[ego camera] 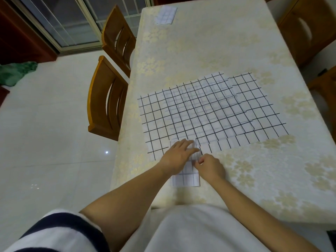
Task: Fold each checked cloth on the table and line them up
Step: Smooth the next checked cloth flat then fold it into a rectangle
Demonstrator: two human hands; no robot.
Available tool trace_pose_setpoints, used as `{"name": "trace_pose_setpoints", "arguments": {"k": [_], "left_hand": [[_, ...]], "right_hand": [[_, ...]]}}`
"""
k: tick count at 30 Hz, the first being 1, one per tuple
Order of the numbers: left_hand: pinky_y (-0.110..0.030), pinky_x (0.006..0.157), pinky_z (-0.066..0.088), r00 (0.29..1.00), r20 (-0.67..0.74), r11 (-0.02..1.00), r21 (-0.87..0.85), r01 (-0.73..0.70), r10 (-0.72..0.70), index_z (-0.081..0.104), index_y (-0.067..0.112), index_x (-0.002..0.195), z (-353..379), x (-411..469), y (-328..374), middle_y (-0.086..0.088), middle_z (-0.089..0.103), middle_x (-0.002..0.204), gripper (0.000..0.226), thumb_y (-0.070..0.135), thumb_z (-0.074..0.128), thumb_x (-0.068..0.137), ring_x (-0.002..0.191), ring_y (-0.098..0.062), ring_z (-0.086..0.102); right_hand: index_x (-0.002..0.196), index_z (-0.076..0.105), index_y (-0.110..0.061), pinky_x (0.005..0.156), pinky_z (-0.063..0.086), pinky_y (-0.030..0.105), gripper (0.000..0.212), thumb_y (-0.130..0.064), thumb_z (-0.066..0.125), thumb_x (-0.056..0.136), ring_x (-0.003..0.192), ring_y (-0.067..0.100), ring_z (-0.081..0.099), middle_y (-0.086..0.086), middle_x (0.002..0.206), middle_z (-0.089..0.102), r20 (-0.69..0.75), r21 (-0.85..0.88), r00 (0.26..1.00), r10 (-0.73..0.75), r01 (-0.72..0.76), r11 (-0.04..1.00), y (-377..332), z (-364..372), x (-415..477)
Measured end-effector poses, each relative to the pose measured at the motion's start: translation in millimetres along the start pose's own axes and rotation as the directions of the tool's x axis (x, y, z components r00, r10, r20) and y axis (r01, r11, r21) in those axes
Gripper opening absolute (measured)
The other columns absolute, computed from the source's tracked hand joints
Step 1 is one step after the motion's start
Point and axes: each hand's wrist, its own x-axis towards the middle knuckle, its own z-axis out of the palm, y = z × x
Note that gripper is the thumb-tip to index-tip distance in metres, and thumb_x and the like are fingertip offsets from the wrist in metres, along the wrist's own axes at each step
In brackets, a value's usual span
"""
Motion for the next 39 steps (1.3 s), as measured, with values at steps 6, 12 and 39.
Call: {"name": "trace_pose_setpoints", "arguments": {"k": [6, 12, 39], "left_hand": [[-0.047, 0.126, 0.001, 0.992, 0.102, 0.966, 0.241, -0.098, 0.075, 0.042, 0.036, 0.147, -21.5, 23.2, 7.5, -0.003, 0.005, 0.169, 0.061, 0.013, 0.065, 0.096, 0.156, -0.031, -0.006], [-0.045, 0.123, 0.019, 0.999, 0.041, 0.989, 0.141, -0.038, 0.033, 0.062, 0.027, 0.118, -33.4, 31.4, -2.7, -0.003, 0.054, 0.136, 0.019, 0.032, 0.056, 0.101, 0.14, -0.028, 0.038], [-0.04, 0.076, 0.063, 0.812, 0.266, 0.429, -0.741, 0.517, -0.519, 0.074, 0.02, 0.093, -16.1, -18.2, -20.8, -0.001, 0.074, 0.095, 0.008, 0.027, 0.073, 0.093, 0.079, -0.02, 0.07]], "right_hand": [[0.078, 0.059, -0.027, 0.07, 0.056, 0.034, 0.015, -0.028, 0.072, 0.085, 0.075, 0.014, 0.064, -0.01, 0.076, 0.064, 0.042, 0.131, 0.992, -0.116, 0.11, 0.985, 7.3, -4.7, -0.8], [0.1, 0.059, -0.022, 0.066, 0.051, 0.018, 0.021, -0.02, 0.074, 0.086, 0.077, 0.009, 0.065, -0.003, 0.086, 0.069, 0.022, 0.389, 0.98, -0.198, 0.174, 0.905, 20.8, -28.2, 4.2], [0.089, 0.076, -0.025, 0.083, 0.054, 0.03, 0.015, -0.029, 0.084, 0.077, 0.087, 0.011, 0.064, -0.011, 0.092, 0.073, 0.026, 0.391, 0.984, -0.175, 0.151, 0.908, 49.2, -58.4, 38.9]]}}
